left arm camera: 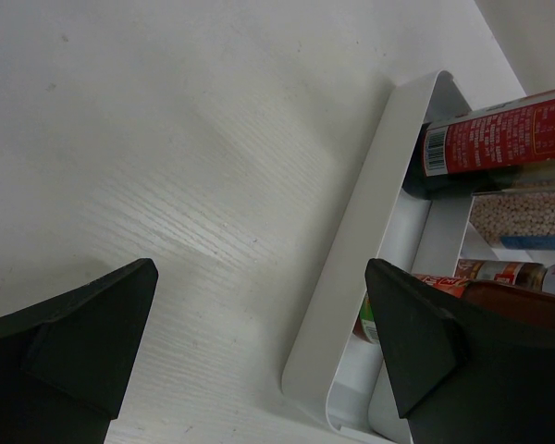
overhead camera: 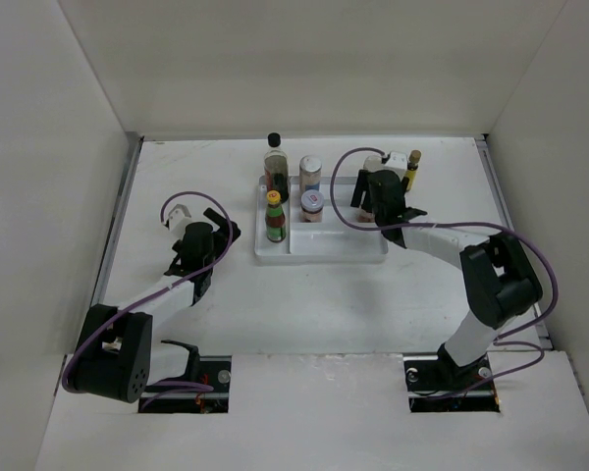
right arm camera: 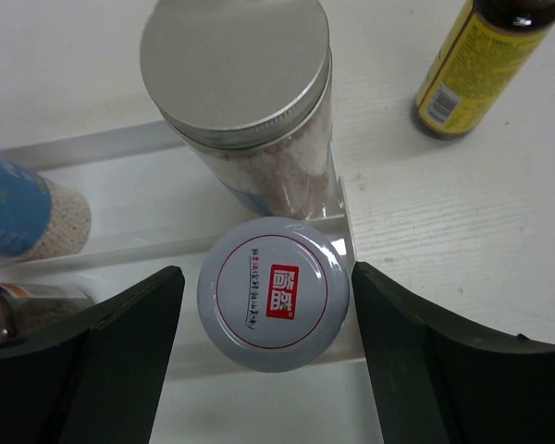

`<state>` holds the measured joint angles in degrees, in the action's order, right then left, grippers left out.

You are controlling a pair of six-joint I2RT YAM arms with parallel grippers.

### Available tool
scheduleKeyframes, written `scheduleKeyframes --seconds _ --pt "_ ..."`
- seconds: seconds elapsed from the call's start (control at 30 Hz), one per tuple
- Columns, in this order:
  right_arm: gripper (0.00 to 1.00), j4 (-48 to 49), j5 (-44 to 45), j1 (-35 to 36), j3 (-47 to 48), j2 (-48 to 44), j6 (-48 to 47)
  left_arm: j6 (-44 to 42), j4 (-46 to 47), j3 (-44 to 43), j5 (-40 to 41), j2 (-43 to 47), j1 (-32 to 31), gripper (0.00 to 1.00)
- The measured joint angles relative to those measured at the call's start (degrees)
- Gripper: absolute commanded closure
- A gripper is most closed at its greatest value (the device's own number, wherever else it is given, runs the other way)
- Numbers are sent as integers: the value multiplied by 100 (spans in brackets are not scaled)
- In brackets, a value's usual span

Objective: Organize the condiment bottles

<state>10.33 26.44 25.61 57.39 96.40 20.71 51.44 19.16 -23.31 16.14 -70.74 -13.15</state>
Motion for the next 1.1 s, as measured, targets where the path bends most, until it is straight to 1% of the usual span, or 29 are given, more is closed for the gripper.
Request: scheduleKeyframes --seconds 0.07,0.2,0.3,0.4,0.47,0.53,0.63,0.73,0.83,0.97,1.1 --pt "15 118 4 0 0 -4 -4 0 0 2 0 0 0 0" --pt "15 107 11 0 -2 -155 -37 0 0 4 -9 0 0 0" --pt "15 61 17 0 -20 -533 -59 0 0 4 -13 0 0 0" --pt "16 72 98 -9 -48 -1102 -85 0 2 7 -15 -2 -2 0" --pt "17 144 144 -74 -44 -1401 -101 0 2 7 -22 -9 -2 0" --pt "18 227 168 -262 55 -1499 -136 0 2 7 -35 -11 0 0" --pt "19 264 192 -719 404 -1213 -247 0 7 7 -35 -11 0 0" --pt "17 216 208 -1196 852 -682 -387 0 11 7 -39 -11 0 0" --pt "15 94 168 -1530 1272 -153 -487 0 15 7 -39 -11 0 0" --pt "16 -118 -66 -1698 1777 468 -586 0 46 7 -42 -42 -2 0" --pt "19 -138 -275 -1696 1954 863 -627 2 70 7 -61 -44 -2 0"
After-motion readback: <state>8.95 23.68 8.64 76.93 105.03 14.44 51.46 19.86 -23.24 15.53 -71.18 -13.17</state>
